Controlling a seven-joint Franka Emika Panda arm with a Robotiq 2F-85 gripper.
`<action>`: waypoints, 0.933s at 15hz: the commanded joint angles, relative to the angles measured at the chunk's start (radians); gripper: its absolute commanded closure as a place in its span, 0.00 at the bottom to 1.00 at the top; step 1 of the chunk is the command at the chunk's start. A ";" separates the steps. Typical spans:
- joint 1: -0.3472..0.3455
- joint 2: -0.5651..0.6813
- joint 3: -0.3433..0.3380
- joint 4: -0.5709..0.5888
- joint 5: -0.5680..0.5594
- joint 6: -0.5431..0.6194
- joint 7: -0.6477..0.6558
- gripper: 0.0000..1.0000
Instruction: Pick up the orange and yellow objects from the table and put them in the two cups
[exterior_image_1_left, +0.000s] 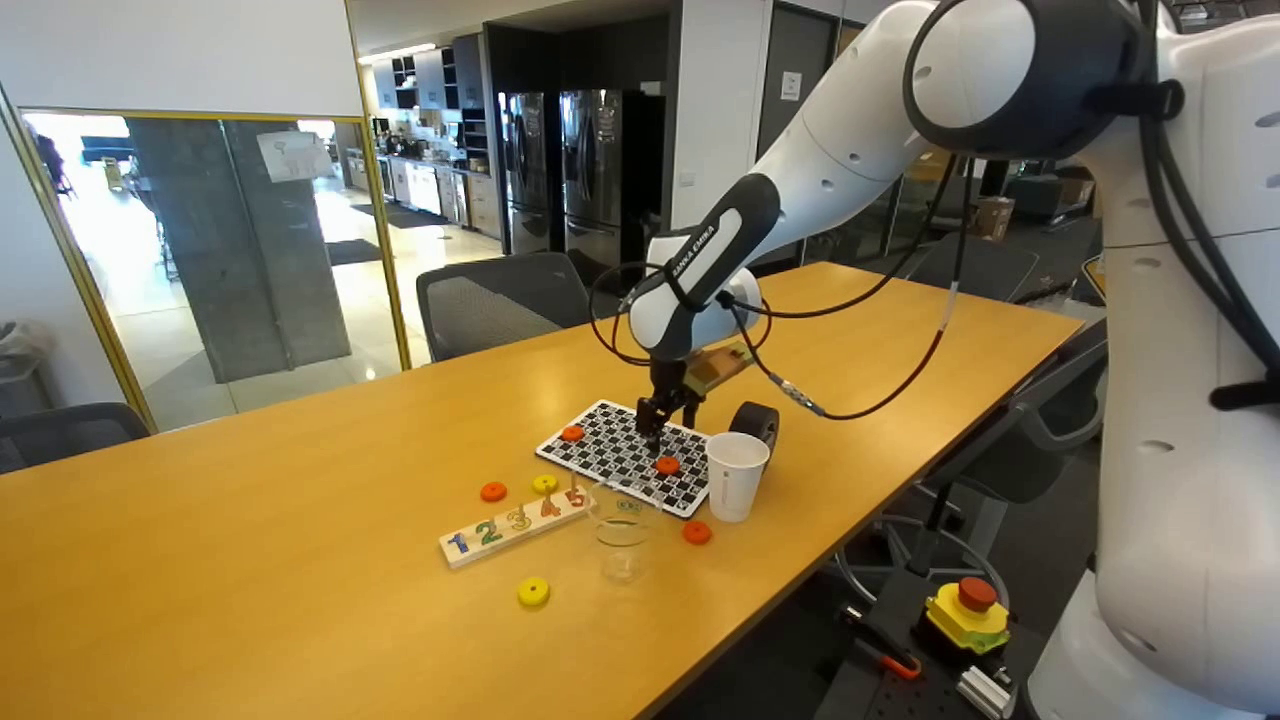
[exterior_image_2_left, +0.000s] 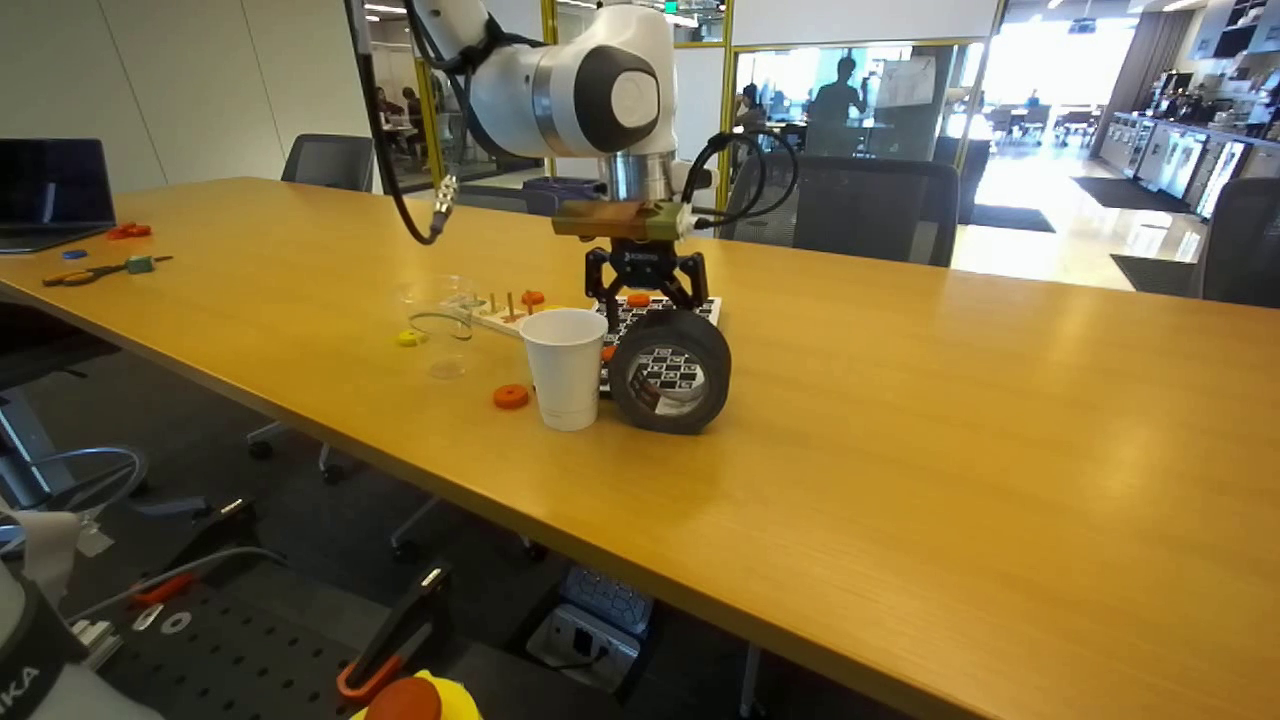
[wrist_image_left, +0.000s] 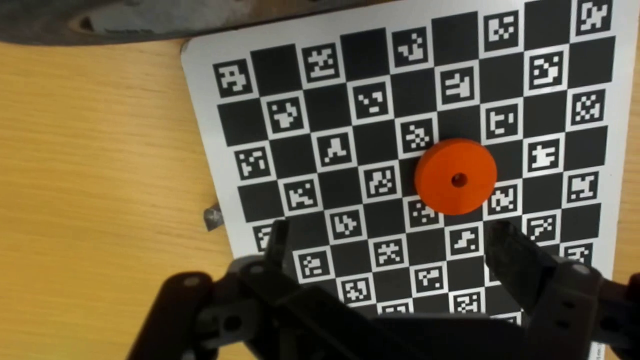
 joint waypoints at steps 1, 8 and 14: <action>-0.010 -0.008 0.022 -0.002 0.018 -0.018 -0.033 0.00; 0.012 0.005 0.020 -0.031 -0.008 0.009 0.004 0.00; 0.009 0.014 0.023 -0.049 0.000 0.025 -0.001 0.00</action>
